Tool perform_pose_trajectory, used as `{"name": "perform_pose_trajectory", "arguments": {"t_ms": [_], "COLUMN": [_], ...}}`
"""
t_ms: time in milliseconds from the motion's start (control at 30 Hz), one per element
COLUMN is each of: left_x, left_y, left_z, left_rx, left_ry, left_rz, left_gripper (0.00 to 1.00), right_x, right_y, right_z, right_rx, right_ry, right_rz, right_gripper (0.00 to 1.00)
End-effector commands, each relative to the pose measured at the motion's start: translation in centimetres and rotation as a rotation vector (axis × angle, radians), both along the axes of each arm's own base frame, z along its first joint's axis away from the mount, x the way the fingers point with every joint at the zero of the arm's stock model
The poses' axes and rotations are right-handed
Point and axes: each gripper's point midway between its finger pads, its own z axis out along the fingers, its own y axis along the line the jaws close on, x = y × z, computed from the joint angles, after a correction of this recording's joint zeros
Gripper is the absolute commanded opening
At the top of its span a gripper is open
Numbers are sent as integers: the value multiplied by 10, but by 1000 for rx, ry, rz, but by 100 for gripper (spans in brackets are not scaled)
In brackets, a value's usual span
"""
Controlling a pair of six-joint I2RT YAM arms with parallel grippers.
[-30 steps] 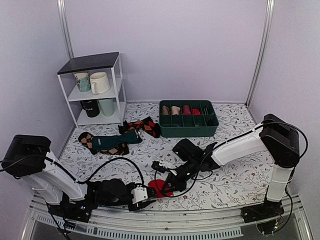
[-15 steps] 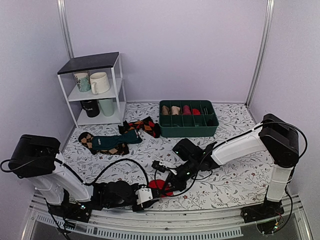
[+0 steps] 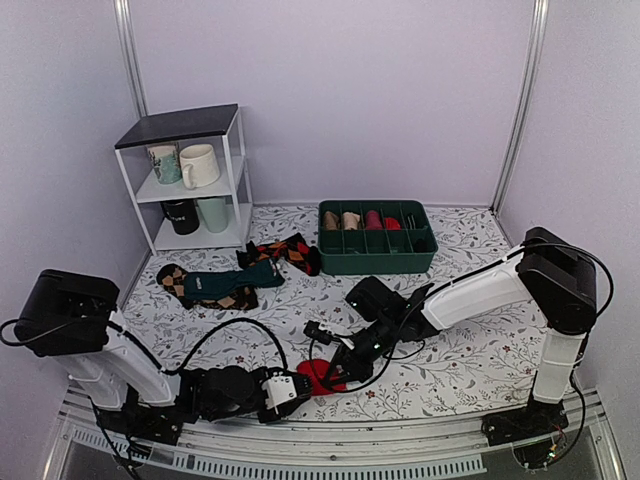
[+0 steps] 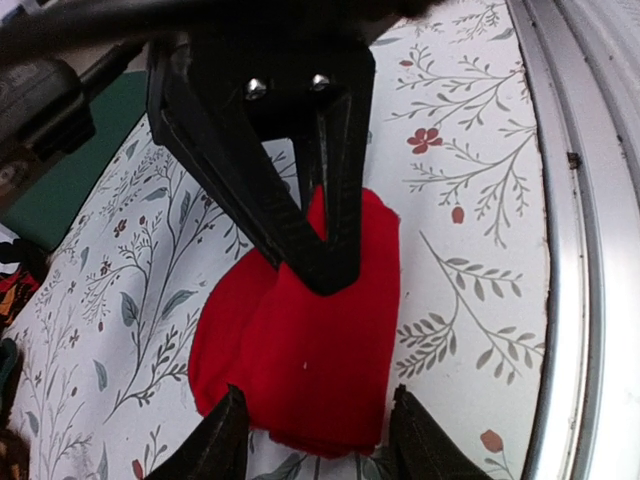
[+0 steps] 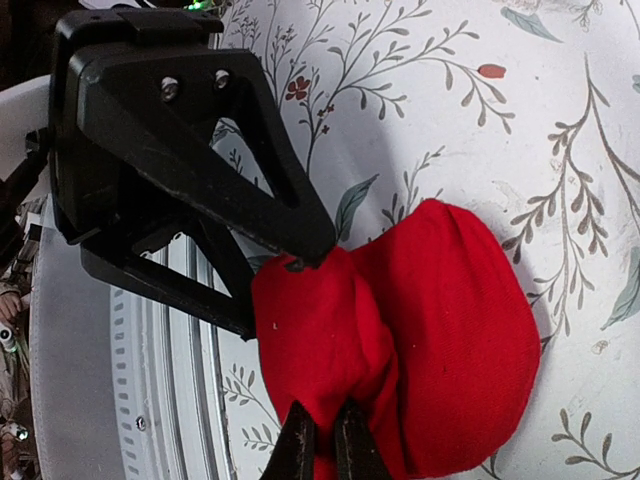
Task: Roll the socks
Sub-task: Roll the sock at the center of the board.
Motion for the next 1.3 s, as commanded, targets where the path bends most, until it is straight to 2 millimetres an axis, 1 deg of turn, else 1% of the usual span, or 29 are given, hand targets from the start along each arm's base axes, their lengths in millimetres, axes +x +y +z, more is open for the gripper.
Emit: {"name": "perform_pose_trajectory", "arguments": {"t_ms": [0,300,333,500,533,600,667,733,767,800,833,900,967,1067,1167,1267], "left_x": [-7,-4,-4,-10,-10,-12,-15,-18,-20,-21,-22,-21,-19,-15,-15,-14], "left_y": [-9,-16,-18,-21,-20,-18,-16,-12,-9,-7,-4,1,4,4,3,5], "left_z": [-3,-15,-15,-21,-23,-26,-29,-35,-39,-43,-46,-50,-53,-57,-63,-66], "left_rx": [-9,31,32,51,55,64,66,71,78,80,79,76,74,92,116,122], "left_ry": [18,18,21,65,74,108,166,246,288,328,367,432,475,528,577,607], "left_rz": [-26,-19,-23,-51,-47,-42,-45,-40,-40,-33,-26,-9,7,26,31,40], "left_gripper": [47,47,45,5,0,0,0,0,0,0,0,0,0,0,0,0], "right_x": [-23,-25,-25,-25,-24,-21,-14,-1,7,17,24,39,47,44,27,11], "right_y": [-54,-55,-55,-55,-55,-54,-52,-47,-44,-38,-40,-36,-36,-40,-44,-41], "right_z": [-64,-65,-65,-67,-66,-66,-63,-56,-48,-33,-26,1,27,54,58,52], "right_rx": [-297,-302,-301,-302,-300,-297,-286,-246,-207,-148,-111,6,115,266,311,319], "right_ry": [111,121,121,121,118,100,59,-26,-80,-148,-210,-348,-466,-636,-763,-791], "right_rz": [-29,-29,-29,-30,-32,-38,-53,-85,-104,-129,-152,-189,-212,-193,-121,-59], "right_gripper": [0,0,0,1,3,6,15,25,28,30,32,35,38,44,48,50]}}
